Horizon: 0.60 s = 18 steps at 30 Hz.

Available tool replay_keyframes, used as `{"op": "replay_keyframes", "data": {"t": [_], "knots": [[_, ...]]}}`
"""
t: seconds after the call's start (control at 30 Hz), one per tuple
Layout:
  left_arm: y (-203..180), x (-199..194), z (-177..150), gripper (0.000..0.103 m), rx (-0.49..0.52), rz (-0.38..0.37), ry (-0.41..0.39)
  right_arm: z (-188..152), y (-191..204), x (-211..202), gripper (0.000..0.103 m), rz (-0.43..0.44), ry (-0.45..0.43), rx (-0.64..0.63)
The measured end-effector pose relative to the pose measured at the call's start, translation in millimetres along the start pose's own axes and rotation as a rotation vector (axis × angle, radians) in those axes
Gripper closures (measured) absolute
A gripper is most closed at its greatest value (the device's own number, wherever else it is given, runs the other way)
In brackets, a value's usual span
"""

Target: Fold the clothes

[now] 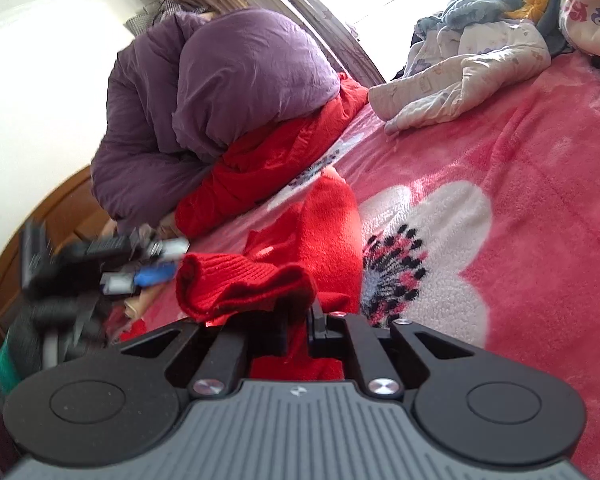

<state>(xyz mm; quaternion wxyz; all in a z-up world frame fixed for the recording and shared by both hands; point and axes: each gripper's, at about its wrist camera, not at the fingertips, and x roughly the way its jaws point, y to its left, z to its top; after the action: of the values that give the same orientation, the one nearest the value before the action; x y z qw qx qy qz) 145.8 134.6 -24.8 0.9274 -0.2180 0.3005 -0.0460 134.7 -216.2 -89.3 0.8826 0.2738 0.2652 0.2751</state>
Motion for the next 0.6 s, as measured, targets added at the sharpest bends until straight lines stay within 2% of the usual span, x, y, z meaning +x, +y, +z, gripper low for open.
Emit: {"op": "replay_keyframes", "data": {"t": [0.17, 0.23, 0.3, 0.37, 0.4, 0.43, 0.53, 0.57, 0.6], "knots": [[-2.0, -52.1, -49.6, 0.061, -0.057, -0.05, -0.034, 7.0, -7.9, -24.4, 0.093, 0.005, -0.068, 0.075], [-0.1, -58.5, -58.8, 0.061, -0.089, -0.078, -0.024, 9.6, -6.0, -28.1, 0.093, -0.022, -0.09, 0.048], [0.8, -58.7, -60.4, 0.06, -0.098, -0.093, -0.025, 10.6, 10.2, -26.1, 0.086, -0.096, -0.099, -0.1], [0.0, -59.3, -61.8, 0.06, -0.102, -0.121, -0.046, 8.2, 29.5, -20.6, 0.061, -0.171, -0.091, -0.276], [0.6, -59.2, -62.9, 0.06, -0.11, -0.137, -0.05, 5.4, 32.8, -18.7, 0.036, -0.198, -0.087, -0.309], [0.3, -58.0, -63.4, 0.06, -0.118, -0.146, -0.055, 2.4, 35.5, -17.0, 0.027, -0.225, -0.083, -0.337], [1.8, -54.9, -68.4, 0.059, -0.121, -0.191, -0.049, -0.5, 13.4, -14.8, 0.029, -0.213, -0.037, -0.21], [0.9, -52.2, -69.1, 0.059, -0.119, -0.193, -0.047, -1.8, 6.9, -15.0, 0.032, -0.212, -0.041, -0.189], [0.3, -48.8, -69.4, 0.059, -0.118, -0.202, -0.039, -2.2, 3.6, -14.6, 0.038, -0.214, -0.042, -0.185]]}}
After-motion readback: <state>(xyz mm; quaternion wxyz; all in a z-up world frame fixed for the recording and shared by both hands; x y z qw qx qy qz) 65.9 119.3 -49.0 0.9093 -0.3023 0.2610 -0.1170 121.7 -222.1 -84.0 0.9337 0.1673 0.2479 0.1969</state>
